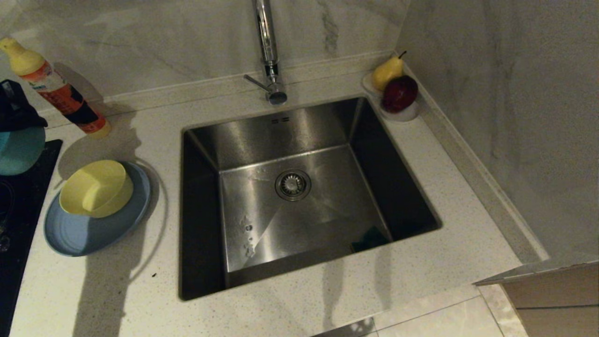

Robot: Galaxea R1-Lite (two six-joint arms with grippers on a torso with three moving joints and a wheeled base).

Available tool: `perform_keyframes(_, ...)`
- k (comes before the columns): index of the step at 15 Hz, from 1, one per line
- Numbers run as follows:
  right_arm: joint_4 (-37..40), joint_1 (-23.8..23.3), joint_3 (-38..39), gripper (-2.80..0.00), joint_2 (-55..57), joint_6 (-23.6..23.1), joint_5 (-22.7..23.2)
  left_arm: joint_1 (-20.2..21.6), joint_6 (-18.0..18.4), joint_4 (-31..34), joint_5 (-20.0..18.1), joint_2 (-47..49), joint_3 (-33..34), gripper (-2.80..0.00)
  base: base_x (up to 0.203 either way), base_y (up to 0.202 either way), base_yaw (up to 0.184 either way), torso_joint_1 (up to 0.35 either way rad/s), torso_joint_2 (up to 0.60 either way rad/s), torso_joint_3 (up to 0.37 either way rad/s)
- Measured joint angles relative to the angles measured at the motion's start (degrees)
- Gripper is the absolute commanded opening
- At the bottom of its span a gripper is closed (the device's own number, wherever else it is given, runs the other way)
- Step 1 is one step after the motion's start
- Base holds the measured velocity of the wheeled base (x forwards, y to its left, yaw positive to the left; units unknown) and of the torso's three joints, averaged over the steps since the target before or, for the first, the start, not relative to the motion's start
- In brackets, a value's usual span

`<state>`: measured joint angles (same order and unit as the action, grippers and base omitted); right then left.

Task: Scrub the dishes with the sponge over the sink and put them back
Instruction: Place the bowl on the bowl

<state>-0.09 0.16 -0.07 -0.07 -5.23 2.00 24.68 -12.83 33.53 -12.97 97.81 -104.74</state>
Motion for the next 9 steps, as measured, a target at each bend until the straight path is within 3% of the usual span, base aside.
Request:
perform_keyframes(4, 0.0, 0.0, 0.0, -2.80, 0.0, 0.0, 0.0, -4.1, 4.1, -0.5, 0.7, -1.9, 8.5, -2.80, 0.000, 0.000, 0.000, 0.000, 0.00, 0.000)
perform_keyframes(9, 0.0, 0.0, 0.0, -2.80, 0.0, 0.0, 0.0, -10.8, 3.4, -5.1, 4.4, -1.9, 15.2, -2.80, 0.000, 0.000, 0.000, 0.000, 0.00, 0.000)
